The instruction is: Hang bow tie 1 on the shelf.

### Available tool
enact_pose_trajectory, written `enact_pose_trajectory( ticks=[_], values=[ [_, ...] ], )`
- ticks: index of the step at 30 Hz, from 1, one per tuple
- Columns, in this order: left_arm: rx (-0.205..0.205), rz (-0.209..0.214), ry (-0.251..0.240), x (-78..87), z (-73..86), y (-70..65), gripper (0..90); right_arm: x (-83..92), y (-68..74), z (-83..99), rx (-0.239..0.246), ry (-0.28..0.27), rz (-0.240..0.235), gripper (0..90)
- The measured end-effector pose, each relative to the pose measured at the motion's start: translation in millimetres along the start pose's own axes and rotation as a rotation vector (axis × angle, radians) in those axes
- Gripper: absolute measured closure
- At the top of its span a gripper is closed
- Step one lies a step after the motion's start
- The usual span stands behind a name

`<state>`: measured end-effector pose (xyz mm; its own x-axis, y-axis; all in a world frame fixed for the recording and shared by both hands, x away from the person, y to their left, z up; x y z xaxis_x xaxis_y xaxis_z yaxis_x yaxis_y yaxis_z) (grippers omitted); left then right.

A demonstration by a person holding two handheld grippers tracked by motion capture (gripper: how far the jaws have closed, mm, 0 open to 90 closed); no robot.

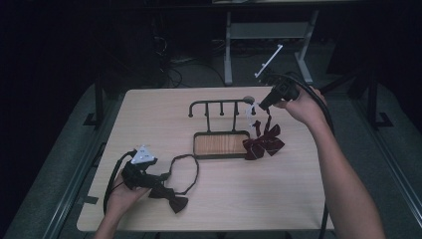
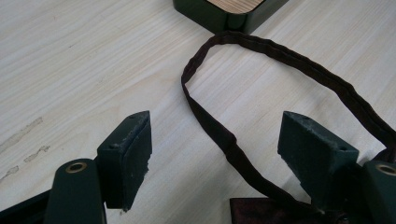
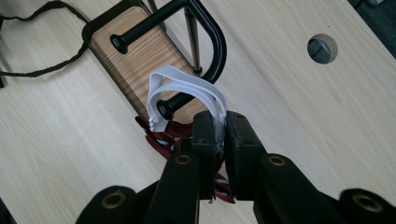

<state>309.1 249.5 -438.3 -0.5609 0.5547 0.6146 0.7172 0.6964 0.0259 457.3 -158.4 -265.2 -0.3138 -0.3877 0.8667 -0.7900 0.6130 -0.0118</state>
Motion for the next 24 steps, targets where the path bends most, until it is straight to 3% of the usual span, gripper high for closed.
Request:
enact_pose_trajectory(
  ticks=[24],
  values=[
    [-0.004, 0.002, 0.000, -0.8, 0.0, -0.4, 26.5, -3.4, -1.8, 14.0, -0.007, -0.002, -0.029, 77.3]
  ],
)
Point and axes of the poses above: each handheld gripper's, and its own axes: x roughly backward along the jaws, z roughly out of its underside, y roughly to its left, the point moved 1 cm from there along -x, roughly forward along the jaws, and after that the axes turned 7 degrees about -y, right-handed, at the moved point
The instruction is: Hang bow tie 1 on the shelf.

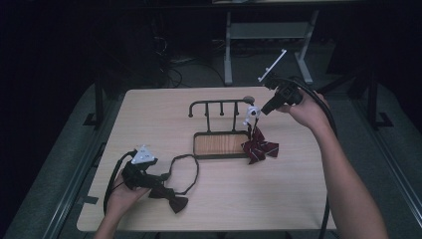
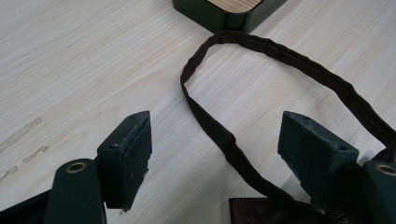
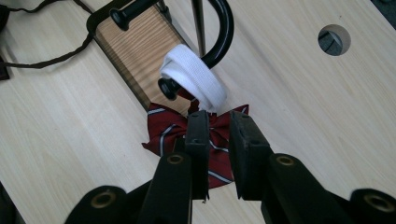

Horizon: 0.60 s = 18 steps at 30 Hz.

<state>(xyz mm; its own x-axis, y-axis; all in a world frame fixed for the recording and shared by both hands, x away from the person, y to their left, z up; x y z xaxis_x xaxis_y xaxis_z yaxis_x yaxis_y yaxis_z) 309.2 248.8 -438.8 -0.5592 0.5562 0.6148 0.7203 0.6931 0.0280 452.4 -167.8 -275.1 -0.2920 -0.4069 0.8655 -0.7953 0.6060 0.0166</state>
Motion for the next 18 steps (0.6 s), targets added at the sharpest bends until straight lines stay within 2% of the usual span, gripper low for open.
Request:
enact_pose_trajectory(
  ticks=[18],
  values=[
    [-0.009, -0.003, 0.007, -0.4, 0.0, 0.3, 26.2, -1.4, 5.0, 21.8, 0.024, -0.013, -0.042, 69.0]
  ],
)
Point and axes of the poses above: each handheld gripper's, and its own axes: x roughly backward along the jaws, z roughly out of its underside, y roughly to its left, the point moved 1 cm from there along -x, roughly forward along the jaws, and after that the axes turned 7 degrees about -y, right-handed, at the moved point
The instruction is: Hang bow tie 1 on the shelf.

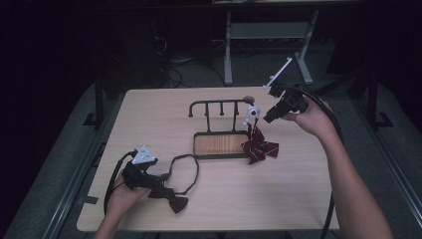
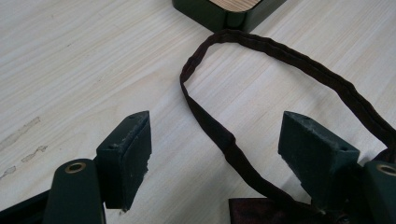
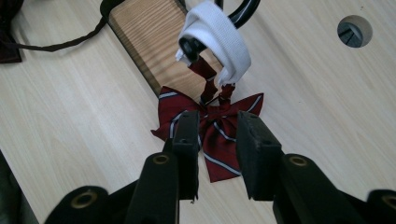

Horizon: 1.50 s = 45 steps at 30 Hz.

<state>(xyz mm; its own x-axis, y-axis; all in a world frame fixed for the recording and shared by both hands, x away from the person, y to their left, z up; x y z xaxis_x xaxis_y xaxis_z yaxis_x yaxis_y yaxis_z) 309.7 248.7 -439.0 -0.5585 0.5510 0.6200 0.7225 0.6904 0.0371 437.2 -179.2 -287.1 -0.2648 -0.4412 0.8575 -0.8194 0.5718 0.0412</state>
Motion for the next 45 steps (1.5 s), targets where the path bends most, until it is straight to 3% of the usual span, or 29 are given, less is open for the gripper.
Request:
enact_pose_trajectory(
  ticks=[21, 45],
  values=[
    [0.008, 0.002, 0.004, -0.9, 0.7, -0.3, 26.2, -14.1, 7.8, 29.4, -0.004, -0.023, -0.046, 59.0],
    [0.007, 0.000, 0.010, -3.0, 1.6, -0.5, 26.2, -32.2, 12.0, 75.9, -0.054, -0.044, -0.082, 50.1]
  ],
)
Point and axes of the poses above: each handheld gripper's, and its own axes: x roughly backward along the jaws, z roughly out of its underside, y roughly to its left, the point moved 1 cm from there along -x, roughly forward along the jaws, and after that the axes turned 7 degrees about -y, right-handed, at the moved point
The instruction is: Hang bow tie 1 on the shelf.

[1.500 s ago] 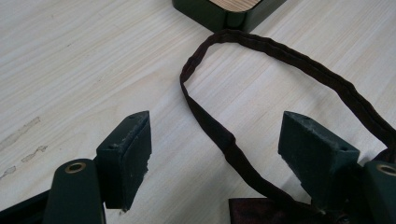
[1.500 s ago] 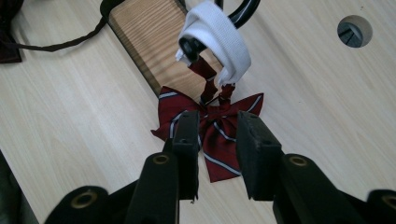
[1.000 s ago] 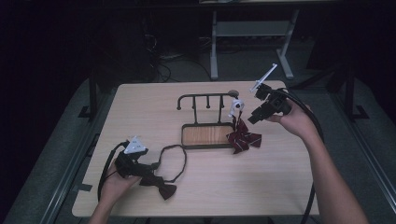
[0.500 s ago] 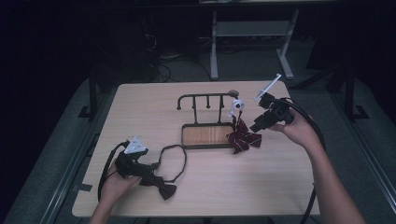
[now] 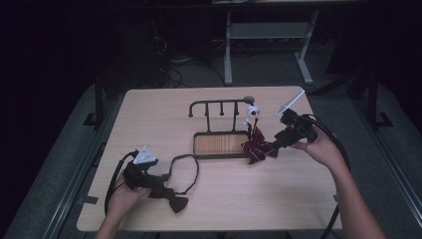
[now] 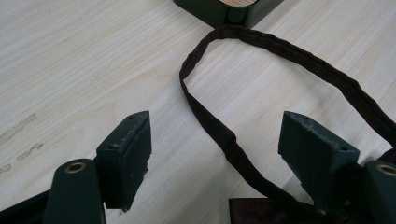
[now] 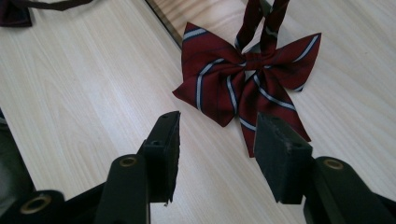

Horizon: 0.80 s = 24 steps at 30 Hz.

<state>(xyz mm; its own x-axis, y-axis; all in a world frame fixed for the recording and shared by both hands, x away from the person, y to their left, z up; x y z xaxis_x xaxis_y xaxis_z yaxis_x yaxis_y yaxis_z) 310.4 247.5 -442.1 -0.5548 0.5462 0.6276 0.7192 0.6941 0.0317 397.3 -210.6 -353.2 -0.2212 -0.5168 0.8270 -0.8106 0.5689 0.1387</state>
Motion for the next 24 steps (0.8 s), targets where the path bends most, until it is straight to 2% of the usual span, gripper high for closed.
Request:
enact_pose_trajectory(
  ticks=[8, 24],
  values=[
    [0.000, -0.003, -0.003, 0.4, -0.2, -0.3, 26.2, -7.5, 5.3, 11.4, 0.006, 0.006, -0.008, 48.6],
    [0.011, -0.007, -0.003, 0.6, -0.1, -0.1, 26.1, -10.6, 12.1, 39.3, -0.013, -0.032, -0.033, 45.3]
  ],
)
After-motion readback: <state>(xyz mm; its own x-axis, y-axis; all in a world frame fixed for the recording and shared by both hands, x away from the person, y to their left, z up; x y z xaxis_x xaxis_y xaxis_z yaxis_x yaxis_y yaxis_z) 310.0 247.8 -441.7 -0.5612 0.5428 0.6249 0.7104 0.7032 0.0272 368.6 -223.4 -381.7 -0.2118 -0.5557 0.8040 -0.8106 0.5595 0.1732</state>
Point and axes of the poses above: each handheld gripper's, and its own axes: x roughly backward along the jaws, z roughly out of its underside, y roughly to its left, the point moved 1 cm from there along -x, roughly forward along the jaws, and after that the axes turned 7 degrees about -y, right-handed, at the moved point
